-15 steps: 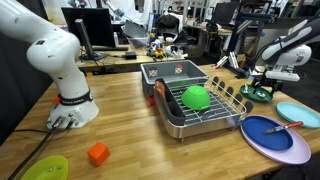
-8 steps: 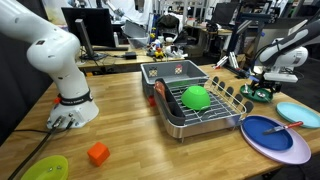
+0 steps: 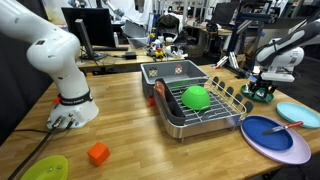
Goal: Move the silver spoon from the green pate to the blue plate
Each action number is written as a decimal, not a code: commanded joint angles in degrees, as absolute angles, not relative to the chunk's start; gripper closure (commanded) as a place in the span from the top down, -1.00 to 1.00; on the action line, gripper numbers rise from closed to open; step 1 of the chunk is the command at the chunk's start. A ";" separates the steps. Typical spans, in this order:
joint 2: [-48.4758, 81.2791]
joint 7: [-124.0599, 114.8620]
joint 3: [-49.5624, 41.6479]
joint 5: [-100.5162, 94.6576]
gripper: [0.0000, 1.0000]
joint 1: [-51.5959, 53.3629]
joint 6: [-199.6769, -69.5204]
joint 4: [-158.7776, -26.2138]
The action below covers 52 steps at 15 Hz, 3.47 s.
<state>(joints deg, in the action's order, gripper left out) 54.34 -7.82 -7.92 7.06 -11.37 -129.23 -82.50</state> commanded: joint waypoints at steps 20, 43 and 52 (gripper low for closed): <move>50.37 -8.22 -8.34 6.94 -0.97 -12.90 -124.73 -80.76; 20.36 6.86 -6.86 -2.08 -0.89 -9.60 -133.08 -115.66; 17.81 14.33 -7.02 -12.65 -0.97 -8.27 -134.20 -123.24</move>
<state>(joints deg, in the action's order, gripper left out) 20.20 9.88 -6.90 -8.40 -8.66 -133.35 -118.97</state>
